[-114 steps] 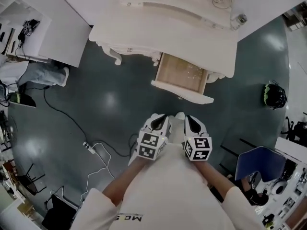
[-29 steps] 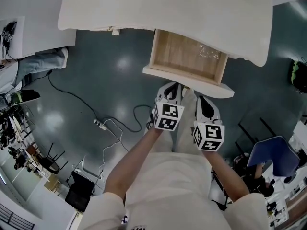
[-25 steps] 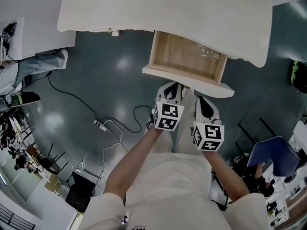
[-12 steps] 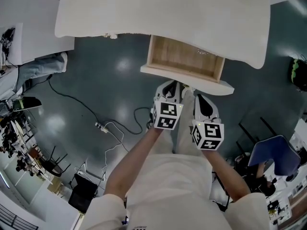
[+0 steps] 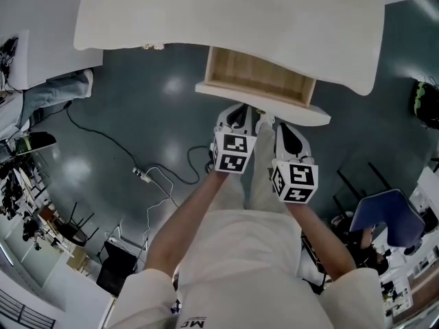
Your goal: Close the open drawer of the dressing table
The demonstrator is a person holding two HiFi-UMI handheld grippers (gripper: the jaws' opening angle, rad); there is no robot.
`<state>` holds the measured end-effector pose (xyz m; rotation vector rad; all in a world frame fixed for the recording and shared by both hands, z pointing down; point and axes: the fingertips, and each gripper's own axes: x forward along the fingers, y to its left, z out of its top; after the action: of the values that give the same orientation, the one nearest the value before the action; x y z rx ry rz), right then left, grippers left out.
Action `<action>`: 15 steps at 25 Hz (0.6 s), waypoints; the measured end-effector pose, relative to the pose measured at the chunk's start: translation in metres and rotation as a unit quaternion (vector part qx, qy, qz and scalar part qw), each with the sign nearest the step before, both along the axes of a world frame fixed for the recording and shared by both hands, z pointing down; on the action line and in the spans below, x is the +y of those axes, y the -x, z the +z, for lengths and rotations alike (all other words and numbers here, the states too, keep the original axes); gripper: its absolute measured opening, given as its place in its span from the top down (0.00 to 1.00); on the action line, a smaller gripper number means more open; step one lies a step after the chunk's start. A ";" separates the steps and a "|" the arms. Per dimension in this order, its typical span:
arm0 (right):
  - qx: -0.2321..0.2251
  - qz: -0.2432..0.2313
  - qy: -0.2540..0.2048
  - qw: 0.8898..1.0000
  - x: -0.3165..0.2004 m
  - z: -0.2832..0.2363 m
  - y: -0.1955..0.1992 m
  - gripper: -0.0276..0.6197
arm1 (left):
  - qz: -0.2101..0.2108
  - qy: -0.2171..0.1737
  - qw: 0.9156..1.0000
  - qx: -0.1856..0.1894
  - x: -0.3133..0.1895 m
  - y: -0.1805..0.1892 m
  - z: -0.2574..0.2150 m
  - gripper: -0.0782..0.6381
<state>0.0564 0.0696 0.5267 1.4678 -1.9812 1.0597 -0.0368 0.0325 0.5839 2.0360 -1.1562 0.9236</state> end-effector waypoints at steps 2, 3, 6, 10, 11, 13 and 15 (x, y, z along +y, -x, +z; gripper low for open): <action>-0.001 -0.002 -0.001 1.000 -0.003 0.000 0.000 0.95 | -0.003 0.005 1.000 -0.004 -0.002 0.001 0.000 0.87; -0.001 -0.003 0.000 1.000 -0.004 0.000 -0.001 0.95 | -0.005 0.010 1.000 -0.006 -0.001 0.001 0.001 0.87; -0.001 -0.005 -0.001 1.000 -0.009 -0.001 -0.007 0.95 | -0.007 0.010 1.000 -0.009 -0.006 -0.003 0.001 0.87; -0.001 -0.004 0.000 1.000 -0.017 -0.001 -0.008 0.95 | -0.009 0.011 1.000 -0.007 -0.013 -0.006 0.002 0.87; -0.002 -0.005 0.001 1.000 -0.019 -0.001 -0.009 0.95 | -0.009 0.010 1.000 -0.007 -0.016 -0.006 0.002 0.87; -0.002 -0.005 0.001 1.000 -0.023 0.000 -0.009 0.95 | -0.012 0.006 1.000 -0.005 -0.020 -0.007 0.003 0.87; -0.003 -0.006 0.002 1.000 -0.027 0.001 -0.009 0.95 | -0.015 0.002 1.000 -0.002 -0.026 -0.008 0.003 0.87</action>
<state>0.0655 0.0430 0.5274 1.4521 -1.9883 1.0623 -0.0287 0.0063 0.5867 2.0098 -1.1835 0.9152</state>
